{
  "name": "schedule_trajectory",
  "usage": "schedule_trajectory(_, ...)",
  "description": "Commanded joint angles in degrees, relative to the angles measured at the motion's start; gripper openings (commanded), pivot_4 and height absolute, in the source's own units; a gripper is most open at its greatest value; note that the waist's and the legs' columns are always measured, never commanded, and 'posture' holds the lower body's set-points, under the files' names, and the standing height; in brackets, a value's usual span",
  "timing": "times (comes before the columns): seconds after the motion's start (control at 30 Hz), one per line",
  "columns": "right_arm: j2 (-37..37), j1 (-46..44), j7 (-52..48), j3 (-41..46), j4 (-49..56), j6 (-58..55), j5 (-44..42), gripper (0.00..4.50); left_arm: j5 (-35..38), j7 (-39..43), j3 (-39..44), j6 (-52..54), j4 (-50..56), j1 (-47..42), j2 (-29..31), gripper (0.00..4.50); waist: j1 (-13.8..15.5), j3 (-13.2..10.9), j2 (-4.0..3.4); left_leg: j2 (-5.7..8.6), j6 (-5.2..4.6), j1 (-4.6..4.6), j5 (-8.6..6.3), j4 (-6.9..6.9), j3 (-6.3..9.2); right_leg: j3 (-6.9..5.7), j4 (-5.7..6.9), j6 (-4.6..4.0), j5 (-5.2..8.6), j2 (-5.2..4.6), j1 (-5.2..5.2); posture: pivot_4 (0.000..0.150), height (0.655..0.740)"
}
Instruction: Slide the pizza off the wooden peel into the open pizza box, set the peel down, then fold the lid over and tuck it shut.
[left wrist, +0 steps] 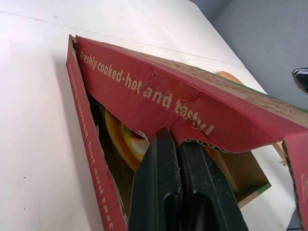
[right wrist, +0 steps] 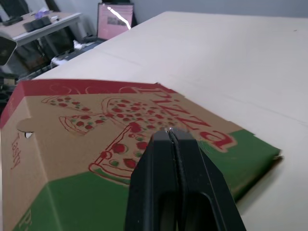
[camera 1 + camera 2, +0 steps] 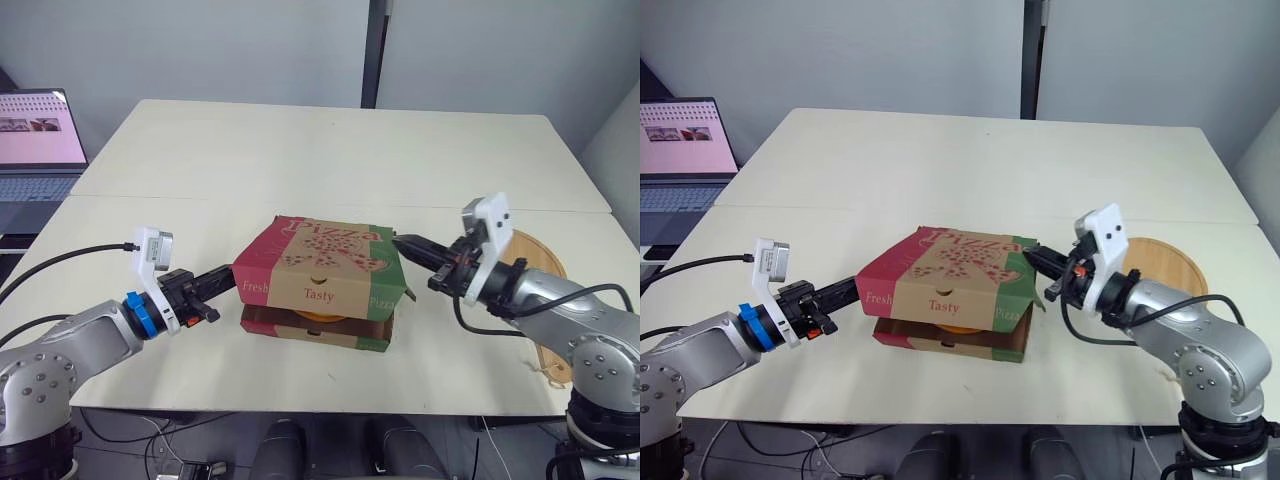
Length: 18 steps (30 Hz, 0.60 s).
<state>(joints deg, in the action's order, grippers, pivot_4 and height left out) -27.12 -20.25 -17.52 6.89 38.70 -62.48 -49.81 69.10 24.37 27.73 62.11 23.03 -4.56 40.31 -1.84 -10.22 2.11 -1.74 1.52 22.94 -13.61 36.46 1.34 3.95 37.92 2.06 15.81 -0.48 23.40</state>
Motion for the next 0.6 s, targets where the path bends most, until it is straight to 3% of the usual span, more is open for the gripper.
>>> schedule_trajectory(0.03, -1.8, 0.3, -1.2, -1.5, 0.4, 0.6, 0.6, 0.01, 2.6, 0.9, 1.7, 0.1, 1.2, 1.9, 1.0, 0.19, 0.0, 0.0, 0.00, 0.00, 0.00, -0.01, 0.00, 0.00, 0.00, -0.01, 0.00, 0.01, 0.00, -0.01, 0.00, 0.150, 0.7344)
schedule_trajectory(0.27, -2.9, 0.5, -2.3, -4.0, -0.4, 1.0, 1.3, 0.00, -5.0, 15.5, 3.5, -5.3, 1.4, 11.0, 10.1, 2.13, -0.3, 0.0, -0.05, 0.01, 0.00, -0.04, 0.00, -0.02, -0.02, -0.03, 0.04, -0.09, 0.10, -0.03, 0.10, 0.150, 0.7344)
schedule_trajectory(0.4, -3.3, 1.2, -2.8, -5.3, -0.3, 1.2, 1.7, 0.00, -5.2, 22.8, 7.5, -6.0, -8.0, 5.2, 17.7, 3.39, 0.1, 0.0, -0.07, -0.02, 0.00, -0.04, 0.01, -0.02, -0.03, -0.04, 0.03, -0.43, 0.28, -0.04, 0.11, 0.150, 0.7344)
schedule_trajectory(0.6, -3.9, 1.4, -3.3, -6.1, -0.6, 2.1, 2.7, 0.00, -4.9, 26.3, 1.5, -5.6, -11.8, -10.0, 20.6, 3.39, 0.1, -0.1, -0.08, 0.03, 0.00, 0.01, 0.00, -0.08, -0.09, -0.21, -0.02, -0.22, 0.23, -0.07, 0.08, 0.150, 0.7344)
